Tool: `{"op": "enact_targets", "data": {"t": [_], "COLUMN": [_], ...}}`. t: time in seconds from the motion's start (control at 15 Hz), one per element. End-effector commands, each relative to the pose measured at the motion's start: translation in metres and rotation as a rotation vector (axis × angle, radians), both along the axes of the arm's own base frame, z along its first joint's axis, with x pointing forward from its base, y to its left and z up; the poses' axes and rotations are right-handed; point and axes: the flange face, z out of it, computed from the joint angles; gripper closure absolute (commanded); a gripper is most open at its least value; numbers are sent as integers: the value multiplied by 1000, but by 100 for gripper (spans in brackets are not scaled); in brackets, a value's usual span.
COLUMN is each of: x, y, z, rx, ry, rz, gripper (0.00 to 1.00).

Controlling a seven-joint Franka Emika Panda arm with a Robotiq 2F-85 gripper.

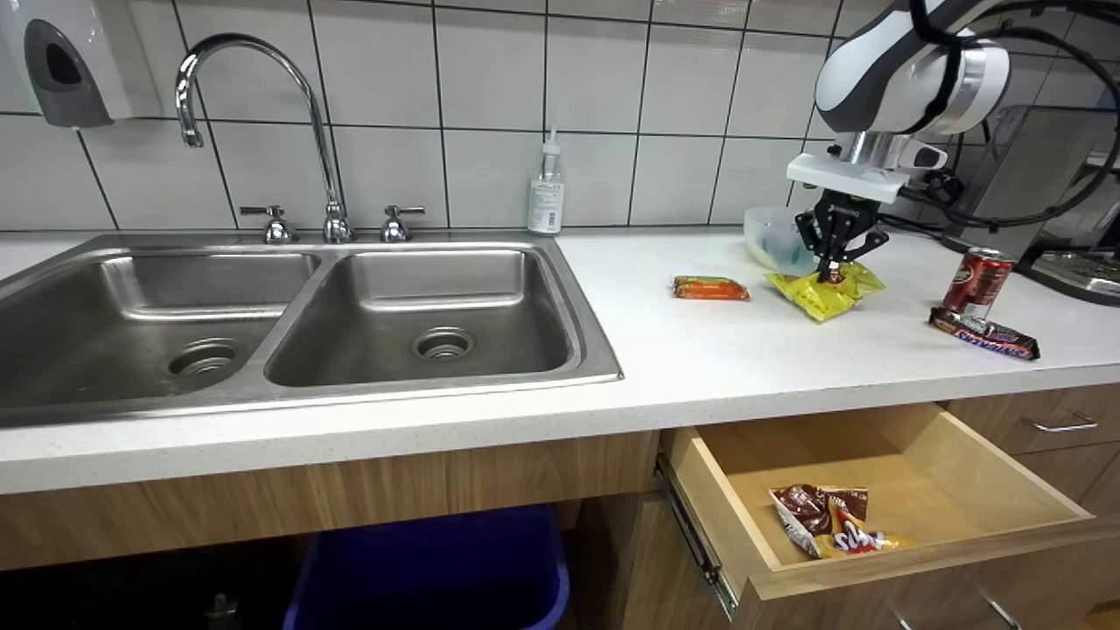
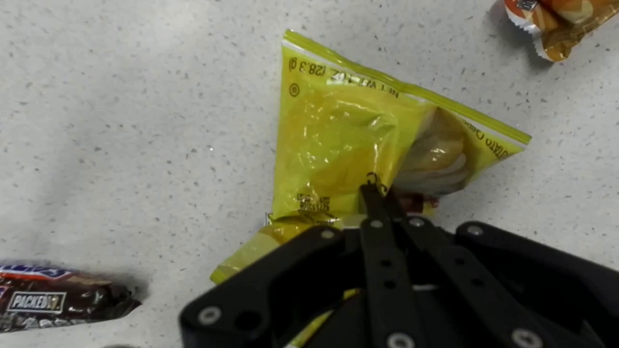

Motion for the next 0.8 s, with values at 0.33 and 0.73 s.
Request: {"op": "enact_targets", "data": {"t": [0.33,0.73], "x": [-1,-17], "y": [17,30], "z": [18,39], "rx": [33,44], "ry": [-31,-45], "rz": [19,39], "gripper": [100,100]}}
